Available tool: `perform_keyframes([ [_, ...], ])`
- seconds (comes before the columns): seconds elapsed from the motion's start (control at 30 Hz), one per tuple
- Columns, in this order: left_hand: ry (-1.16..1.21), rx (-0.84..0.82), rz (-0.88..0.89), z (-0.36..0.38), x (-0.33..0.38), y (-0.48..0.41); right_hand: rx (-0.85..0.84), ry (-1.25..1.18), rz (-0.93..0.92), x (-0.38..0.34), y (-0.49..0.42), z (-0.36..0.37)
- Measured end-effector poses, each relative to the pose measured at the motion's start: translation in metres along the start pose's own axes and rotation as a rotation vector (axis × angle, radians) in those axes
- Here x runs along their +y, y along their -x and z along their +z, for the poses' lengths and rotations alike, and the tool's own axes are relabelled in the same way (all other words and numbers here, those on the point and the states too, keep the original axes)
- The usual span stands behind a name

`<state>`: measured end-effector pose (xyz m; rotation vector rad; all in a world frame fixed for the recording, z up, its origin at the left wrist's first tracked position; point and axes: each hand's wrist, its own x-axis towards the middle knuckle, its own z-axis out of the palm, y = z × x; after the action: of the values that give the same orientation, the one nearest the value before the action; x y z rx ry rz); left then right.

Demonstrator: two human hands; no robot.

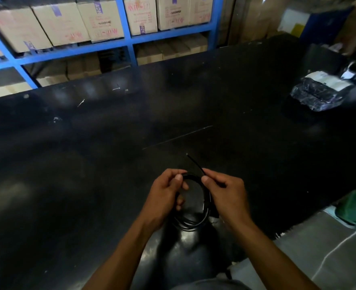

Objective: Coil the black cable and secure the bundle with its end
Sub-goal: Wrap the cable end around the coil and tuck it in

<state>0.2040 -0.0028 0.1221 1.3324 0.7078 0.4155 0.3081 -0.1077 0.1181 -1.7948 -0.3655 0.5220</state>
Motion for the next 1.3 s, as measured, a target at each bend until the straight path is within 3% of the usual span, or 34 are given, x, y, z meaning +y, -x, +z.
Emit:
perform_keyframes([
  [0.23,-0.101,0.062,-0.021,0.002,0.005,-0.005,-0.076,0.337,-0.152,0.003,0.005,-0.001],
  [0.47,-0.078,0.152,-0.048,0.002,-0.008,-0.005,-0.238,0.165,-0.016,0.013,0.010,-0.003],
  [0.67,-0.228,0.094,0.084,0.004,-0.023,0.002,-0.072,0.047,0.092,0.029,0.008,-0.002],
  [0.77,-0.346,0.109,0.132,0.006,-0.032,-0.001,-0.092,0.020,0.111,0.029,0.005,-0.008],
  [0.87,-0.297,0.185,0.091,0.011,-0.035,-0.009,-0.097,0.035,0.124,0.035,-0.007,-0.015],
  [0.97,-0.274,0.225,0.062,0.015,-0.034,-0.017,-0.049,0.301,0.066,0.044,-0.036,-0.033],
  [1.1,-0.276,0.273,0.016,0.022,-0.027,-0.031,-0.279,0.837,0.052,0.065,-0.072,-0.054],
  [1.17,-0.239,0.284,-0.023,0.027,-0.021,-0.038,-0.376,0.932,0.045,0.079,-0.084,-0.058],
  [1.3,-0.149,0.281,-0.094,0.034,-0.013,-0.050,-0.398,0.998,-0.028,0.092,-0.098,-0.064],
])
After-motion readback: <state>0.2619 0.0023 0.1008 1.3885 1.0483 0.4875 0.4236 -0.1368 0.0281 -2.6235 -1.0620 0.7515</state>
